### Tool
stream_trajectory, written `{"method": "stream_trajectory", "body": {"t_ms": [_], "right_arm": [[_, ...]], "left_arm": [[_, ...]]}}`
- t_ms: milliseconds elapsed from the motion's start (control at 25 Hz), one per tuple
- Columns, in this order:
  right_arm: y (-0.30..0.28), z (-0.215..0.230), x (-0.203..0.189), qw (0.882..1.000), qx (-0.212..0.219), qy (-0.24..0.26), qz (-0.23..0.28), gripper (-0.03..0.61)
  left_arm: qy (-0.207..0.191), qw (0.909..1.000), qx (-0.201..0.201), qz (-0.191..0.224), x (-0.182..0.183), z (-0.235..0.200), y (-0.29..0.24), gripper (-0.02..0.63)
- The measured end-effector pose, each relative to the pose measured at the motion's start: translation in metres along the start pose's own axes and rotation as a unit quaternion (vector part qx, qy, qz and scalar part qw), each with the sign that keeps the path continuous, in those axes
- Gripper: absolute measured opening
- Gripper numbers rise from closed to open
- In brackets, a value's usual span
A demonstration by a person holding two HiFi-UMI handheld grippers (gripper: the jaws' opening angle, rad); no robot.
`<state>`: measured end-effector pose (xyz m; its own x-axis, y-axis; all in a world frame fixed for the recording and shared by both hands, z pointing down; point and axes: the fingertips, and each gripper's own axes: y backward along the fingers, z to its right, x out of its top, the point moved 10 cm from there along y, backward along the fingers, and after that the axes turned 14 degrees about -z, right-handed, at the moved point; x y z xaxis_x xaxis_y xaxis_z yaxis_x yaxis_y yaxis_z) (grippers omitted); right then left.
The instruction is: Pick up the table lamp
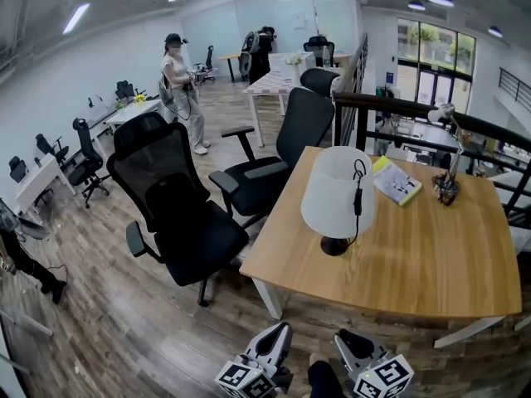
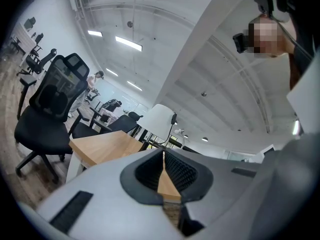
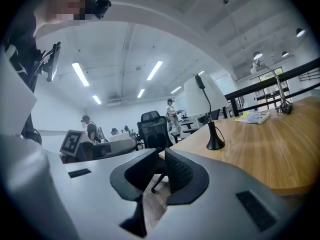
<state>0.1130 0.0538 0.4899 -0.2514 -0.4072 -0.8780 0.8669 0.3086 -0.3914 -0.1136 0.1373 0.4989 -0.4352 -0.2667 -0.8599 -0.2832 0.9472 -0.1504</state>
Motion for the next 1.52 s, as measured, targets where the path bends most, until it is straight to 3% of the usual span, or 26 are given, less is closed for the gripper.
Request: {"method": "stream_trajectory", "body": {"t_ms": [600,920,1080,1320,1520], "right_arm": [[-0.072,0.033,0.029,1.000,0.014,-0.008,0.003,0.063],[-0.105,0.061,0.053,1.000,-0.015,-0.022,0.016,0.063],[-0.121,0.070,0.061,0.999,-0.022,-0.034,0.020,0.063],[-0.148,0.091,0.062,0.998,-0.028,-0.058,0.021,0.063],[-0.168,0.108,0.063,0.997,-0.038,-0.068,0.023,0.063]], "left_arm": [[0.002,0.9995,-0.022,-0.020,0.031,-0.042,-0.051,0.017],[-0.028,0.9956,-0.066,-0.060,0.059,-0.062,-0.092,0.017],[-0.050,0.9893,-0.092,-0.101,0.069,-0.069,-0.115,0.017],[0.053,0.9808,-0.151,-0.111,0.077,-0.096,-0.150,0.017],[0.059,0.9728,-0.174,-0.141,0.086,-0.117,-0.173,0.017]]}}
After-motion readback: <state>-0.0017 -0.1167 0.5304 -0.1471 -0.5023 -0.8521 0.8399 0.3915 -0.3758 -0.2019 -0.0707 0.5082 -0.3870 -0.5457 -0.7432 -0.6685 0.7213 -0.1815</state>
